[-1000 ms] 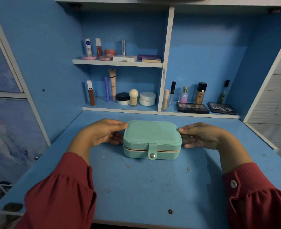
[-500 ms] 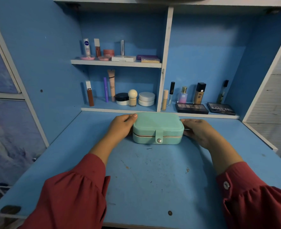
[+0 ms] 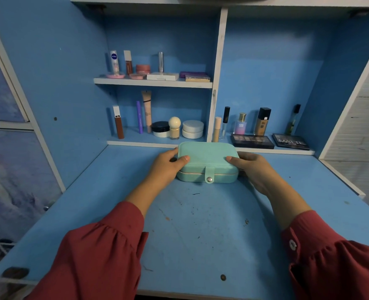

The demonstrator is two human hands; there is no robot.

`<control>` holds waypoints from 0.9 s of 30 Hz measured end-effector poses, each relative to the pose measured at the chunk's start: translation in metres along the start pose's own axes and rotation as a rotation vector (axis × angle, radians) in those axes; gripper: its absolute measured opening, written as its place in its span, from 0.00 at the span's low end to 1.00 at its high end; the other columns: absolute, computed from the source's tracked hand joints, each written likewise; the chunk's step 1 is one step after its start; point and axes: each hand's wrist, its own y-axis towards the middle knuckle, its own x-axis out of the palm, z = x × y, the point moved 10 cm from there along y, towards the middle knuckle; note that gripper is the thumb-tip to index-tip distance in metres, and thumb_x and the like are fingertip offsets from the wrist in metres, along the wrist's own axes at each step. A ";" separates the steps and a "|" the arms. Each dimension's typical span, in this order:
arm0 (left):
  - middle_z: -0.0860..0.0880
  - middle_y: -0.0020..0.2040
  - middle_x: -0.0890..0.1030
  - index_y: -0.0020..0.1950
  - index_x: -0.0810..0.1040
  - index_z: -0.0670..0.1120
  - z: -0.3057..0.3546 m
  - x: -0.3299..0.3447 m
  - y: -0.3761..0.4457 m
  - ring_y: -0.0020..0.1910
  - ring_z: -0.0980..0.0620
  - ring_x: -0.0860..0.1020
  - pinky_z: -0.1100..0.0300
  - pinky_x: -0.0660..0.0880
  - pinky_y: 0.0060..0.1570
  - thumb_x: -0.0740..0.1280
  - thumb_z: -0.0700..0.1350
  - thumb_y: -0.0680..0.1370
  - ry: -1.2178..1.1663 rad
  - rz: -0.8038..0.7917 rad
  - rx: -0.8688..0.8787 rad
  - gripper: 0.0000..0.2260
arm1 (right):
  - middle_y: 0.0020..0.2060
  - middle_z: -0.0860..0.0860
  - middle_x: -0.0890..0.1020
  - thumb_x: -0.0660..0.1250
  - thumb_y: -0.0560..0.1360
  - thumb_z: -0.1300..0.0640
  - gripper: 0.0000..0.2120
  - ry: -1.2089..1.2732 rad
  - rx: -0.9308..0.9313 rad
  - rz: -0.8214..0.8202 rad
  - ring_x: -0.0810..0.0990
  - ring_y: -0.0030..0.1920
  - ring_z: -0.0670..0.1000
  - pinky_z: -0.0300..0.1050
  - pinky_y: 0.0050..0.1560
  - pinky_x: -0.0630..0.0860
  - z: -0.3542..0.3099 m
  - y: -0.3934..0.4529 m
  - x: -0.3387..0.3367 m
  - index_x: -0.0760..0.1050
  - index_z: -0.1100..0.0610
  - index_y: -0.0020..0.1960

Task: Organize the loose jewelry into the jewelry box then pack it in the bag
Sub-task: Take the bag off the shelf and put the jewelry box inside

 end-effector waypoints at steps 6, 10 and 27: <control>0.51 0.67 0.74 0.71 0.70 0.52 0.005 0.003 0.002 0.66 0.53 0.72 0.63 0.67 0.64 0.65 0.45 0.79 0.021 0.000 0.054 0.20 | 0.67 0.46 0.73 0.60 0.78 0.68 0.20 -0.514 -0.500 -0.089 0.67 0.70 0.46 0.35 0.68 0.60 -0.036 -0.012 0.032 0.78 0.47 0.59; 0.49 0.66 0.76 0.65 0.77 0.47 0.013 0.008 -0.002 0.67 0.50 0.72 0.70 0.63 0.59 0.61 0.44 0.81 0.176 0.011 0.161 0.13 | 0.69 0.41 0.69 0.71 0.70 0.53 0.24 -0.806 -0.600 -0.271 0.61 0.72 0.43 0.42 0.74 0.53 -0.029 -0.020 0.055 0.72 0.37 0.63; 0.56 0.78 0.54 0.74 0.64 0.58 0.017 0.023 -0.010 0.76 0.55 0.56 0.62 0.54 0.71 0.74 0.49 0.72 0.600 -0.165 0.283 0.33 | 0.68 0.48 0.73 0.76 0.68 0.59 0.30 -1.017 -0.803 -0.082 0.67 0.71 0.50 0.36 0.70 0.58 -0.031 -0.017 0.058 0.72 0.46 0.68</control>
